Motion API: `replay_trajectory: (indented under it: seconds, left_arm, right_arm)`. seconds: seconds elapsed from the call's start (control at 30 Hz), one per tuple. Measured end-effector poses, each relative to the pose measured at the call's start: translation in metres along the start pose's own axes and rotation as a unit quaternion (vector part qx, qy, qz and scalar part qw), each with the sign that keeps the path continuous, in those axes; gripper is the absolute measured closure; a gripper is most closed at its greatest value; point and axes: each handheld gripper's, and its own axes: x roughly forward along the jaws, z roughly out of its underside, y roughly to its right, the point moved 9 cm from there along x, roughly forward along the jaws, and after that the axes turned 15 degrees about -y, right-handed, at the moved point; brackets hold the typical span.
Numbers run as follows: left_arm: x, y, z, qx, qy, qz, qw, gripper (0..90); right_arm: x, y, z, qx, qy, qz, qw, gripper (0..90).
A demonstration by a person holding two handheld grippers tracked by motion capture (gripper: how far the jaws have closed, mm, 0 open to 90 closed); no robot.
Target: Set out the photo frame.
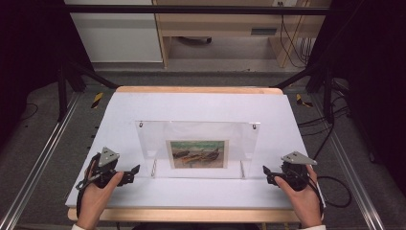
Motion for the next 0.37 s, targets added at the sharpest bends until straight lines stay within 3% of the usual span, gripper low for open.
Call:
replay_trajectory:
  seconds: [0.23, 0.3, 0.33, 0.37]
  left_arm:
    - [0.006, -0.019, 0.006, -0.022, -0.006, -0.022, 0.9995, 9.2]
    - [0.007, -0.020, 0.008, -0.011, -0.011, -0.035, 0.9993, 9.2]
    - [0.009, -0.020, 0.009, 0.006, -0.017, -0.046, 0.9988, 9.1]
    - [0.009, -0.020, 0.009, 0.006, -0.017, -0.046, 0.9988, 9.1]
  right_arm:
    - [0.002, 0.012, 0.006, 0.023, -0.011, 0.004, 0.9997, 14.0]
    - [0.003, 0.013, 0.008, 0.024, -0.017, 0.012, 0.9995, 16.8]
    - [0.003, 0.013, 0.009, 0.021, -0.019, 0.012, 0.9995, 17.5]
    - [0.003, 0.013, 0.009, 0.021, -0.019, 0.012, 0.9995, 17.5]
